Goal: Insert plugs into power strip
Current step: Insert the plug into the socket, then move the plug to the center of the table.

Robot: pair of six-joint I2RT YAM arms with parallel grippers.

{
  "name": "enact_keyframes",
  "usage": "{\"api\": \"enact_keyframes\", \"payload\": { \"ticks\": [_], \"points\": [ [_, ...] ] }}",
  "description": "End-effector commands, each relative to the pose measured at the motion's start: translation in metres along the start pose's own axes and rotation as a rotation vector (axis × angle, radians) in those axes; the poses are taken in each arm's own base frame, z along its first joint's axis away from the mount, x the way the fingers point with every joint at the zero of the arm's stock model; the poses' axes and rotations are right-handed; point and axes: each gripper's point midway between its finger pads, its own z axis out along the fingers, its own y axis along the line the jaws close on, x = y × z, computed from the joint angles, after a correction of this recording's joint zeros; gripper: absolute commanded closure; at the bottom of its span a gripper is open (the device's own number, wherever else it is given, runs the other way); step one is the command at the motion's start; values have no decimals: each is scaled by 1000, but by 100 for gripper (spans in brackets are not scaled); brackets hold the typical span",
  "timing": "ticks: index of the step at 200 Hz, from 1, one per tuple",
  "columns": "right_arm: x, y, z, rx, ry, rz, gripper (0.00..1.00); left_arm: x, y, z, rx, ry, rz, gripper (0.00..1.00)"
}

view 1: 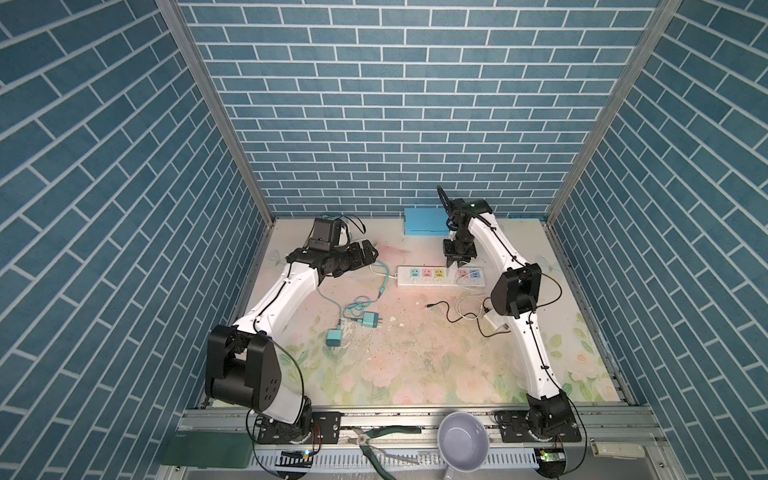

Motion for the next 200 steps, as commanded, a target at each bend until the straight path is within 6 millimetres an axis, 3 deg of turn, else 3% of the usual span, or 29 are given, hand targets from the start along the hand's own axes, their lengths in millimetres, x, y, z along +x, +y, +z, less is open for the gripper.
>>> {"api": "enact_keyframes", "payload": {
  "ticks": [1, 36, 65, 108, 132, 152, 156, 200],
  "points": [
    [32, -19, 90, 113, 213, -1, 61, 5, 11, 3, -32, 11, 1, 0],
    [3, -4, 22, 31, -12, -18, 34, 5, 17, 9, -52, 13, -1, 0],
    [-18, 4, -24, -14, -154, -31, 30, 10, 23, 17, -67, 33, -12, 0],
    [-22, -3, -77, 13, -276, -33, 28, 13, 26, 21, -78, 37, -12, 0],
    [-9, -13, -108, 31, -312, -3, 28, 16, 24, 26, -104, 57, 16, 0],
    [8, -25, -118, 68, -296, 18, 28, 22, 12, 34, -119, 89, 57, 0],
    [14, -27, -130, 67, -317, 22, 28, 24, 9, 36, -121, 94, 67, 0],
    [69, -52, -137, 72, -339, 85, 28, 48, -36, 57, -102, 187, 163, 0]
  ]
}}
